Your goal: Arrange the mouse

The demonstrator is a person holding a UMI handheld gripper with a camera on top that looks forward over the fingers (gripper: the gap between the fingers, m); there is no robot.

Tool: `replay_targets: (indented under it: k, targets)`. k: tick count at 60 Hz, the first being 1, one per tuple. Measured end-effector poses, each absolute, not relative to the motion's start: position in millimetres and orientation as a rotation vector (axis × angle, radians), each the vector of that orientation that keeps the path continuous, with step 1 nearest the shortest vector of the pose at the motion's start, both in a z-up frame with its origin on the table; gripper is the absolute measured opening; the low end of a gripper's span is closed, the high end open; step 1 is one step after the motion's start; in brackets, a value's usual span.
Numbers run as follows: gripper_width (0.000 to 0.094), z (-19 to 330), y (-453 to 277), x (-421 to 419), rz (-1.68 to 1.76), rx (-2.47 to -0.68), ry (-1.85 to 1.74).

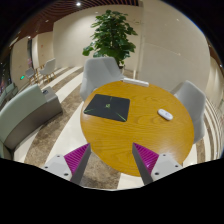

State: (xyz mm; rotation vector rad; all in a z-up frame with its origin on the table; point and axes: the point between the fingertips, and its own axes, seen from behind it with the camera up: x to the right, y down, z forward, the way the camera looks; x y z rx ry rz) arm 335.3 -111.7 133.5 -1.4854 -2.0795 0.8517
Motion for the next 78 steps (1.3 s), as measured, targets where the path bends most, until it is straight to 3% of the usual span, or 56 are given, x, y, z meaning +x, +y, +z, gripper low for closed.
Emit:
replay_targets:
  k: [36,59,78]
  targets:
    - [0.0864,111,77,293,0.667,-1.75,-1.745]
    - [0.0869,66,121,228,0.699,-1.752,-1.749]
    - [0.087,36,142,123,0.751,-1.708,-1.763]
